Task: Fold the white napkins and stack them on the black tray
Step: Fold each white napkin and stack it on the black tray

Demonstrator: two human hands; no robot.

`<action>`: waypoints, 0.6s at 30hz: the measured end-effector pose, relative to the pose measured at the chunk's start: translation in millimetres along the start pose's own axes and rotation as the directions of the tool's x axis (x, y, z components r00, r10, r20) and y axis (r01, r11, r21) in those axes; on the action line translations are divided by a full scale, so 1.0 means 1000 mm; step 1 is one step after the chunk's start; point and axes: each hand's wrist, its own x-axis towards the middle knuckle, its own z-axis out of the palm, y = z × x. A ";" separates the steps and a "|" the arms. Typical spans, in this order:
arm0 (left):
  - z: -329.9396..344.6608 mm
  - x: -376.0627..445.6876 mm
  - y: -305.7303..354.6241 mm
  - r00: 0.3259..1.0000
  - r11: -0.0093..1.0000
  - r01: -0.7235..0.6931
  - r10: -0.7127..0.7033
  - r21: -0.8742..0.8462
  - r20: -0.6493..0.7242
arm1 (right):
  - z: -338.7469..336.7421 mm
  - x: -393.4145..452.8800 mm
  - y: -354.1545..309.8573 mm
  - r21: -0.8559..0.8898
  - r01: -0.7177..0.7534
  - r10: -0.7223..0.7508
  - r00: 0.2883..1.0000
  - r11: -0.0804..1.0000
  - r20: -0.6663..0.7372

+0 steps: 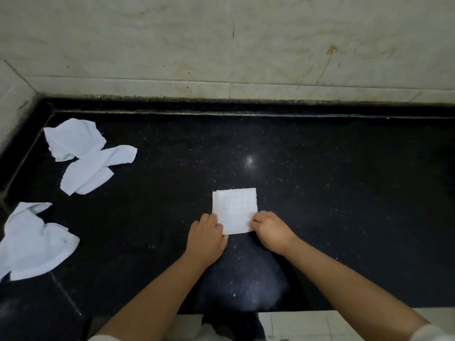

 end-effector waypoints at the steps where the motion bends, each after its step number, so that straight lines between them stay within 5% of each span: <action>1: -0.002 0.003 0.001 1.000 1.000 -0.013 0.013 0.013 0.012 | -0.004 0.002 0.000 0.021 0.034 -0.036 0.996 0.999 0.082; 5: -0.006 0.016 0.004 0.997 0.997 -0.076 0.076 0.030 0.004 | -0.023 0.009 0.009 0.167 -0.123 0.089 0.976 0.978 0.199; 10: -0.001 0.028 0.012 0.924 0.934 -0.349 0.357 0.082 -0.137 | -0.053 -0.020 0.029 0.317 -0.265 0.199 0.953 0.911 0.227; 14: -0.038 0.035 0.060 0.820 0.849 -0.521 0.526 0.087 -0.227 | -0.079 -0.081 0.065 0.421 -0.360 0.354 0.930 0.833 0.097; 18: -0.081 0.045 0.147 0.749 0.746 -0.659 0.638 -0.100 -0.177 | -0.094 -0.171 0.107 0.572 -0.421 0.578 0.807 0.704 -0.118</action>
